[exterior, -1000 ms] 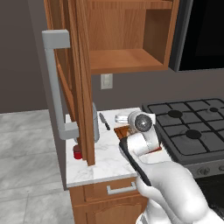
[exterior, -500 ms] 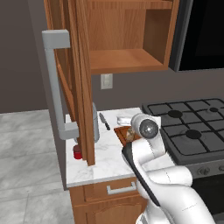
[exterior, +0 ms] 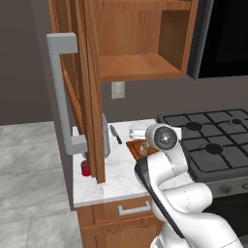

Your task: Pick the bread, place it on the cutting board, pick the jam, place it on the counter, and close the cabinet.

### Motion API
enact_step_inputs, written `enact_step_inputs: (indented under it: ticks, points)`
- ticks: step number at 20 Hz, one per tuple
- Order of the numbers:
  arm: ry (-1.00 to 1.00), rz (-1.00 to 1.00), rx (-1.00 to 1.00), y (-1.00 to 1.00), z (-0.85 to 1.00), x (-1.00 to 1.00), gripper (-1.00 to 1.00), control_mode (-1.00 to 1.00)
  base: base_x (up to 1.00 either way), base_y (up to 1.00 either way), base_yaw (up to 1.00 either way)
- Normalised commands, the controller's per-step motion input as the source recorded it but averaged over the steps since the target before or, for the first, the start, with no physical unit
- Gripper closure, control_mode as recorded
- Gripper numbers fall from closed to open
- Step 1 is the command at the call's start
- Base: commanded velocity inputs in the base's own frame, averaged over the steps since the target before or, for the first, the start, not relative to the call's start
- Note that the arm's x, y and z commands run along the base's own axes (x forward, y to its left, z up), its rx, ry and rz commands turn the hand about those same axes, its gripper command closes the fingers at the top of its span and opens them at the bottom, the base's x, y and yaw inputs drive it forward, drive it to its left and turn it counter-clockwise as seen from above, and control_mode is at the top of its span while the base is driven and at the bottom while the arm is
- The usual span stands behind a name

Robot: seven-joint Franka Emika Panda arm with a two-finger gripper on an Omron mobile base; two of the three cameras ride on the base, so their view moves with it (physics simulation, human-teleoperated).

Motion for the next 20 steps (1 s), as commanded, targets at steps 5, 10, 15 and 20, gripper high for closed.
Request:
enact_step_inputs:
  ticks: [5,10,15,20]
  points:
    - [-0.05,0.00,0.00,0.00,0.09,-0.40,-1.00,-1.00,0.00,0.00,0.00]
    - [-0.06,0.00,0.00,0.00,0.09,-0.34,-1.00,-1.00,0.00,0.00,0.00]
    - [-0.05,0.00,0.00,0.00,0.06,-0.32,-1.00,-1.00,0.00,0.00,0.00]
    - [-0.07,0.01,0.00,0.00,0.05,-0.28,-1.00,-1.00,0.00,0.00,0.00]
